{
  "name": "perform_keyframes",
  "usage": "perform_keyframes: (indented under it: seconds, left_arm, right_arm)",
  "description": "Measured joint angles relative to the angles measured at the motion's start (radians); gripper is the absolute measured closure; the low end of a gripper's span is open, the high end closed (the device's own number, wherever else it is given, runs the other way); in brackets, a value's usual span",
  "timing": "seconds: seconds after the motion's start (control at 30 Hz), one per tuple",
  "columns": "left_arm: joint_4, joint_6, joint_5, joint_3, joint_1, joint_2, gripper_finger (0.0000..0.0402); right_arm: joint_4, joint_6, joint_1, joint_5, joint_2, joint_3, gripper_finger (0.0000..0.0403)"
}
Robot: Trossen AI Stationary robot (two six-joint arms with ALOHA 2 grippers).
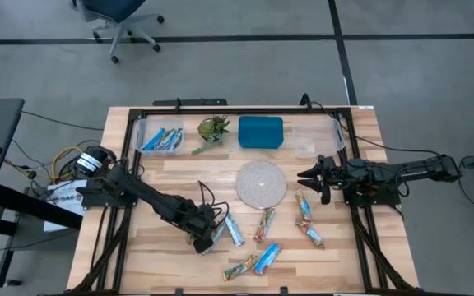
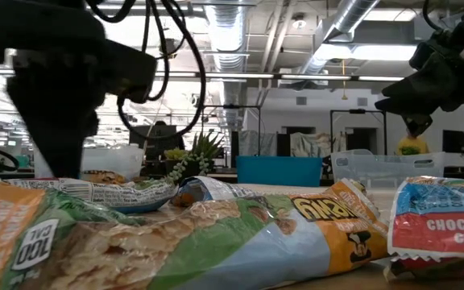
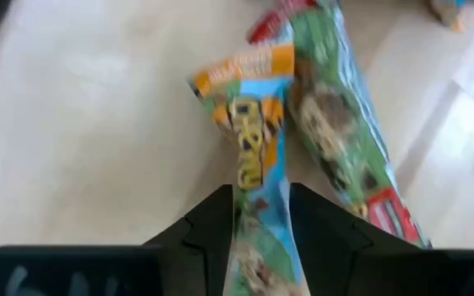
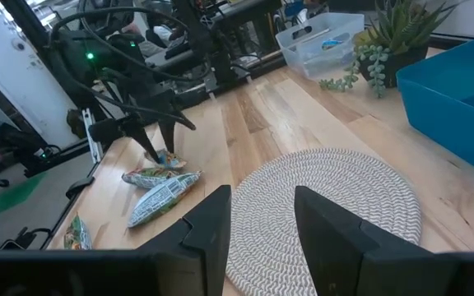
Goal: Pick and place Granola Bars by type
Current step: Put the yellow granola bar into the blue bin
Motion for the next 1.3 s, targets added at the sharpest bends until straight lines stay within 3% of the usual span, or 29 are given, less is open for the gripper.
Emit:
perform_keyframes:
  seconds: [0.93,1.3]
  left_arm:
    - [-0.014,0.054,0.027,-0.003,0.007,-0.012,0.0288]
    - [-0.003,0.076,0.038,-0.003,0.007,-0.012,0.023]
  right_arm:
    - [0.0,0.0,0.0,0.0,0.0,0.0,0.0275]
    - [0.0,0.0,0.0,0.0,0.0,0.0,0.0275]
